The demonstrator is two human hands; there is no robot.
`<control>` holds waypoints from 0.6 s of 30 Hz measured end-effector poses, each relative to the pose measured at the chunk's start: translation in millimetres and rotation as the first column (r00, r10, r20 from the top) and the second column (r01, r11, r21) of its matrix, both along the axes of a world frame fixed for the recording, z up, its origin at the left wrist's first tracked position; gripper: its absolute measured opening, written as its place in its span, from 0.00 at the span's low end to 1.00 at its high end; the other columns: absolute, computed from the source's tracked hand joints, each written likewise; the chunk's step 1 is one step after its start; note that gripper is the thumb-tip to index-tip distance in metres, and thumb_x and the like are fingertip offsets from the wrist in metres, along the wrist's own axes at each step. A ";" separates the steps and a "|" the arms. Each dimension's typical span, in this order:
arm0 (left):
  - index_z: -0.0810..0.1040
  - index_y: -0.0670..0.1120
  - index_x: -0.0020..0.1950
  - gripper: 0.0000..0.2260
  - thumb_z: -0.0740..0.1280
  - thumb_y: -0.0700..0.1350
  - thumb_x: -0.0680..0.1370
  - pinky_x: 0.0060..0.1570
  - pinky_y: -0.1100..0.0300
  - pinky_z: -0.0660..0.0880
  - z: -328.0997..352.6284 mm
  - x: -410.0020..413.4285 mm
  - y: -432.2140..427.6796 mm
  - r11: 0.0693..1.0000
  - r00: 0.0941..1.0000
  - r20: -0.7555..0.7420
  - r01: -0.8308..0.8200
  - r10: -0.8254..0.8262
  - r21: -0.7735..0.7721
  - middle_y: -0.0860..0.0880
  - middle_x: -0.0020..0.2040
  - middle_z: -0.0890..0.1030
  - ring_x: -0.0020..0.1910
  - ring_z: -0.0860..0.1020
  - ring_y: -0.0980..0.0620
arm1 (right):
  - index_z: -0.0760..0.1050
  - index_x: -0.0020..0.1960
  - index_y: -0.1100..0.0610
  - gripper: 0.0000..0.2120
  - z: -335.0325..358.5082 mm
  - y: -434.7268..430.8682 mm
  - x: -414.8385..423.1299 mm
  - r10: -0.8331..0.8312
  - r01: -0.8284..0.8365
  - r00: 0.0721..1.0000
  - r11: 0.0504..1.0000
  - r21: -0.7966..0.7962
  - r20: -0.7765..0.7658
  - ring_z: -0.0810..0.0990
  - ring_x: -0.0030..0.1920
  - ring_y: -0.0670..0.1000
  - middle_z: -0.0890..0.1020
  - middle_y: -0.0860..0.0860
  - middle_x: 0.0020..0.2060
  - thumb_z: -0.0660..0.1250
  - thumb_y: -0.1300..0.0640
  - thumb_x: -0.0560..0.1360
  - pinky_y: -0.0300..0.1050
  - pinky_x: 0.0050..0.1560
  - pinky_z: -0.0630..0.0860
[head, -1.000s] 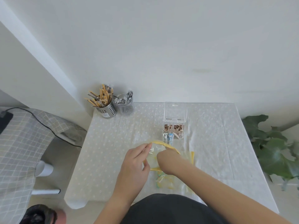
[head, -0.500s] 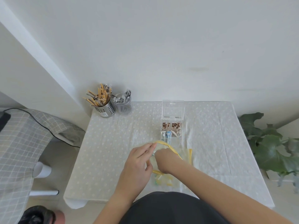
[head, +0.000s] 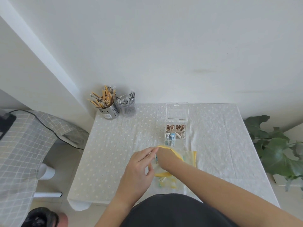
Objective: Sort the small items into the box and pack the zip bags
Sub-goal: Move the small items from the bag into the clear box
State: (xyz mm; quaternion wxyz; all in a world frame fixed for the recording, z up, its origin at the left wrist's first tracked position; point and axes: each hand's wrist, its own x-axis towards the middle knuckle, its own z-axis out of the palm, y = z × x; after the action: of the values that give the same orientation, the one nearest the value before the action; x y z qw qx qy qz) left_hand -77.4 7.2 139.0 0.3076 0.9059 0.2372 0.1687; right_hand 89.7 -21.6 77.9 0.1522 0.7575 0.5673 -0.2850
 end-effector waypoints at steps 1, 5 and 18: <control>0.75 0.51 0.76 0.29 0.70 0.32 0.78 0.71 0.64 0.70 -0.1 -0.8 -0.3 1.000 1.000 0.000 0.002 -0.002 0.000 0.60 0.70 0.76 0.69 0.74 0.57 | 0.73 0.68 0.63 0.14 -1.6 -0.7 -1.0 0.022 -0.022 1.000 1.000 -0.003 0.006 0.70 0.50 0.51 0.69 0.53 0.44 0.56 0.64 0.85 0.43 0.63 0.70; 0.76 0.51 0.76 0.28 0.70 0.32 0.78 0.71 0.69 0.67 1.4 -1.4 -1.3 1.000 1.000 -0.019 0.003 -0.003 -0.006 0.60 0.70 0.76 0.69 0.74 0.58 | 0.74 0.64 0.63 0.12 -2.0 -3.3 -5.9 0.076 -0.076 0.997 0.997 -0.021 0.013 0.77 0.54 0.52 0.71 0.53 0.49 0.57 0.64 0.85 0.44 0.63 0.71; 0.74 0.53 0.78 0.28 0.67 0.33 0.79 0.72 0.65 0.68 -4.0 2.1 7.7 0.978 0.977 -0.145 -0.175 0.158 -0.113 0.67 0.70 0.70 0.69 0.71 0.62 | 0.78 0.56 0.58 0.09 68.0 -30.4 -12.9 -0.215 0.259 0.959 0.928 0.268 -0.184 0.84 0.49 0.58 0.83 0.55 0.49 0.61 0.62 0.79 0.46 0.42 0.77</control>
State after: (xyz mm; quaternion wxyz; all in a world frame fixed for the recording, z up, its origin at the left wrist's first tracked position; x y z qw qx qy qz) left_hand -75.3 14.9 135.0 0.3318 0.8711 0.3428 0.1168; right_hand 76.8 -52.1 146.0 -0.0393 0.8109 0.5167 -0.2719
